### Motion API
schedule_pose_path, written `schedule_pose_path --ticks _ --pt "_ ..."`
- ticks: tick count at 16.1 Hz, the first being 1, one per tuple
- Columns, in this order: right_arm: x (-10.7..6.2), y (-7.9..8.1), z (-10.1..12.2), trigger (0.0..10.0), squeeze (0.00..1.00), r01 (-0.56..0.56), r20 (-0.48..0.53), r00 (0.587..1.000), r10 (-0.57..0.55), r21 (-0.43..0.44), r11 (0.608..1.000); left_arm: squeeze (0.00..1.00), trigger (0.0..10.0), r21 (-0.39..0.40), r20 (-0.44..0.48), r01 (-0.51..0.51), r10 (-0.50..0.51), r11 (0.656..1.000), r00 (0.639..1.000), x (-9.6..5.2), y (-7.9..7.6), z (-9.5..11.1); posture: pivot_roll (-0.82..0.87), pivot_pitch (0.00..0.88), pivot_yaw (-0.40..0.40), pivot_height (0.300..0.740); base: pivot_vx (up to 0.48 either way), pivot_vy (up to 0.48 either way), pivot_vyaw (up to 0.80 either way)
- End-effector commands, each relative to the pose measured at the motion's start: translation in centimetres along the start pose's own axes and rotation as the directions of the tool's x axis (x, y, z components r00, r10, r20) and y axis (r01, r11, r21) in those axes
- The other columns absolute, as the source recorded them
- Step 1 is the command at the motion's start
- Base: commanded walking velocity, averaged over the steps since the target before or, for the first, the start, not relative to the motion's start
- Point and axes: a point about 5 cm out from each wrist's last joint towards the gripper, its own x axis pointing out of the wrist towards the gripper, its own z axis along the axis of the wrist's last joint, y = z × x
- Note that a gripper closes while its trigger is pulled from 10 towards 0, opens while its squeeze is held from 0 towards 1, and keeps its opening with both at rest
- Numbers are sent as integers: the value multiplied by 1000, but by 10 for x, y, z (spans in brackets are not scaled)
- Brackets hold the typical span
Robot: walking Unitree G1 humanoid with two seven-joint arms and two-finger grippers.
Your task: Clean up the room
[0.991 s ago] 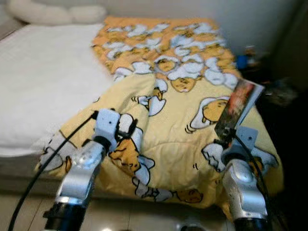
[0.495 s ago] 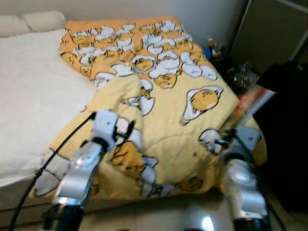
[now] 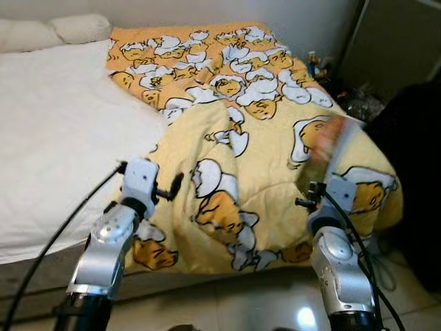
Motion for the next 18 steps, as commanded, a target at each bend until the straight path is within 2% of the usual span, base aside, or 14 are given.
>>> schedule_pose_path --ticks 1,11,18 --pt "2 -4 11 10000 0 14 51 999 -13 -9 1000 0 10000 -8 6 13 -13 1000 1000 2 -6 2 9 0 40 740 0 352 0" --pt "2 -2 8 10000 0 16 44 999 -17 15 1000 0 10000 6 8 21 -21 1000 1000 5 -3 6 18 0 53 740 0 352 0" --pt "0 5 6 10000 0 -9 33 999 9 13 1000 0 10000 5 2 9 -9 1000 1000 -1 2 3 33 0 26 740 0 351 0"
